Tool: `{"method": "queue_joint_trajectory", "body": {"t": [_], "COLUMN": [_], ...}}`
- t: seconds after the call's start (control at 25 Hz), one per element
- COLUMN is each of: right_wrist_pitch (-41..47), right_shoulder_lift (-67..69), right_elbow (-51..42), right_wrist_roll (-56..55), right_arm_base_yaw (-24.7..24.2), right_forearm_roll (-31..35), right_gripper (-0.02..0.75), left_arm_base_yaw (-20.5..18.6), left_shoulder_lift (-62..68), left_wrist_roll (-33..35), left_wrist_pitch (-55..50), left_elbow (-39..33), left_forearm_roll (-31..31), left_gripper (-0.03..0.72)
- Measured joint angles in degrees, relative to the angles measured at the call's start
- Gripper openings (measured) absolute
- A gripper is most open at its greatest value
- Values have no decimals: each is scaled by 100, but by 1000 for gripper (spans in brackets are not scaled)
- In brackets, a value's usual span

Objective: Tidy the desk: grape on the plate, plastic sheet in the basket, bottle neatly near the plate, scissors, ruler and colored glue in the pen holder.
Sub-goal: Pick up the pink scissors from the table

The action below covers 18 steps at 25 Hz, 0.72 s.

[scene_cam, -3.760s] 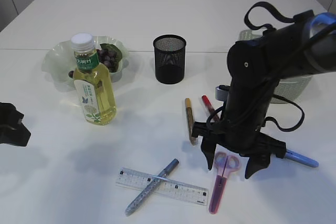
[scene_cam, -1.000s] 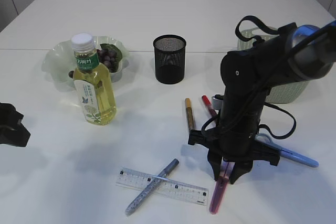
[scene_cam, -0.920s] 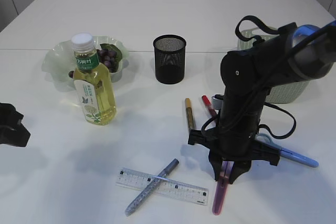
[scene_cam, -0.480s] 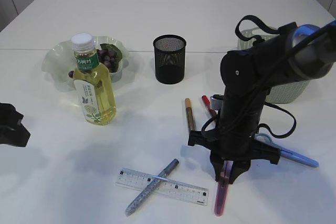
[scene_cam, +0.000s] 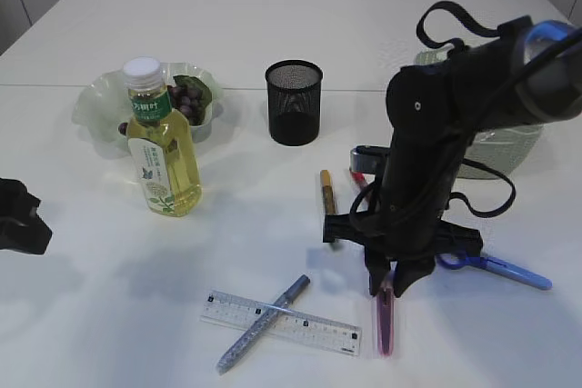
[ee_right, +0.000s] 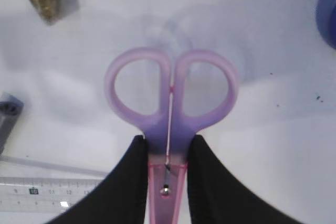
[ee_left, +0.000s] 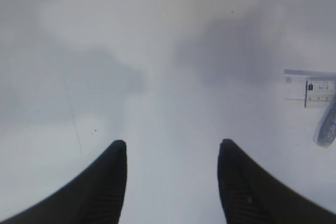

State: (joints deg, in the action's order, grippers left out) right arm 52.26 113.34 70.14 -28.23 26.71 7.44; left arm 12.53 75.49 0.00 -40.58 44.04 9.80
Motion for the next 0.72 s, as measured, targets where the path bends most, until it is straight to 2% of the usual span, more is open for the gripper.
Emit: {"method": "queue_joint_trajectory", "body": {"t": [0.4, 0.72], "right_wrist_pitch": [216, 251], "right_shoulder_lift": [0, 0], "right_elbow": [627, 1783], "right_wrist_roll": [468, 1403], "right_arm_base_yaw": [-71, -653], "right_forearm_roll": [213, 1140], "right_gripper": [172, 171], "left_arm_base_yaw": [0, 0], "left_shoulder_lift": [0, 0], "left_wrist_roll": [0, 0], "left_wrist_pitch": [0, 0], "left_elbow": [0, 0], "left_forearm_roll": [-14, -73], "left_gripper": [406, 406]}}
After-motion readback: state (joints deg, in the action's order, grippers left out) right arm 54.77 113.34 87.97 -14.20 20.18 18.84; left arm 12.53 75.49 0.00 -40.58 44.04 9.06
